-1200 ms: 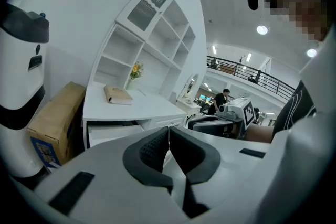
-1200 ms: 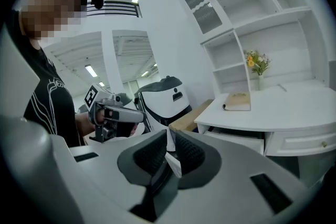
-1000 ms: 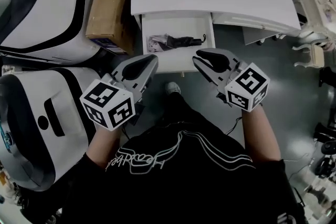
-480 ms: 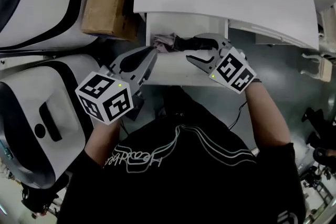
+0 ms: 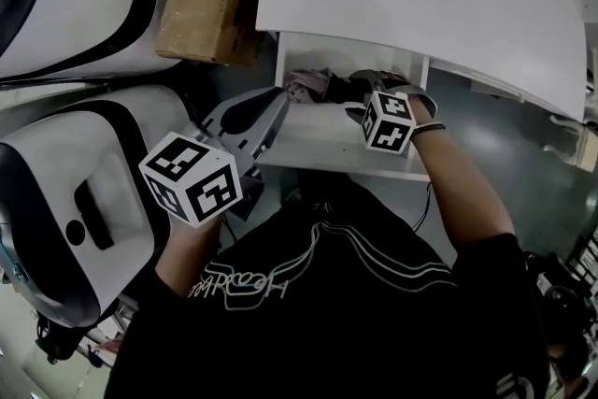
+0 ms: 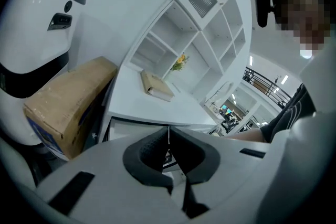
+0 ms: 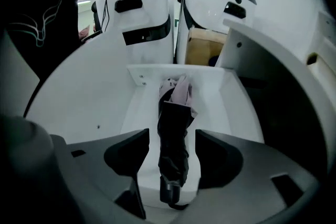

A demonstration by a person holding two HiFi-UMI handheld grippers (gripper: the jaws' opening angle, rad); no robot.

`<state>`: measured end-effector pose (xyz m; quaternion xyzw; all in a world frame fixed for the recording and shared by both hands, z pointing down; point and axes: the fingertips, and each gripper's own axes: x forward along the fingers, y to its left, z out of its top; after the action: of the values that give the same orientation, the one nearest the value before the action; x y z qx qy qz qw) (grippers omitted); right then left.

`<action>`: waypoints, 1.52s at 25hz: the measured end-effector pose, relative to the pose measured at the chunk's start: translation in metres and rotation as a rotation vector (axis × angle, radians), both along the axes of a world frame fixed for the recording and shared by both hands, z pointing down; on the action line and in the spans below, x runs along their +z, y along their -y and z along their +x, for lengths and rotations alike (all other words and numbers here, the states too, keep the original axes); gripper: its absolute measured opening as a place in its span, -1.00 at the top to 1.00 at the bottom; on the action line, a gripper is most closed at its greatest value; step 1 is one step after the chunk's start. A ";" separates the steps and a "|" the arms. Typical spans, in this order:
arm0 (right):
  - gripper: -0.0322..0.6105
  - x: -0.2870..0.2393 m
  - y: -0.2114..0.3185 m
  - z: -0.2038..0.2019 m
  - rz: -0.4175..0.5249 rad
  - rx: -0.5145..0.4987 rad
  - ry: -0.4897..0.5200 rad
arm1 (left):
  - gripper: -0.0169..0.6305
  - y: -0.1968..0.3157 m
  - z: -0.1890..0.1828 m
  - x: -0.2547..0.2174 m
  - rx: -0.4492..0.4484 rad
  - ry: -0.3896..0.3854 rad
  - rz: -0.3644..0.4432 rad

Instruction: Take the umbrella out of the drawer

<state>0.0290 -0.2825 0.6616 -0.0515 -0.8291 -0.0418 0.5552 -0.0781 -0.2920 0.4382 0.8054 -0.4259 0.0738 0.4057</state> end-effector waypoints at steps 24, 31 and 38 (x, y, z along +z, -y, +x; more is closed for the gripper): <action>0.18 0.078 0.011 -0.010 -0.096 -0.067 -0.145 | 0.88 0.027 -0.011 0.039 -0.074 0.025 -0.082; 0.21 0.075 0.009 -0.011 -0.101 -0.061 -0.175 | 0.88 0.009 -0.017 0.034 -0.061 0.051 -0.076; 0.23 0.052 0.005 -0.003 -0.100 -0.015 -0.206 | 0.88 -0.016 -0.021 0.020 -0.058 0.050 -0.065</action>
<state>0.0261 -0.2871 0.7135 -0.0895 -0.7682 0.0006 0.6339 -0.0991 -0.2765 0.4585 0.7772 -0.4563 0.0959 0.4226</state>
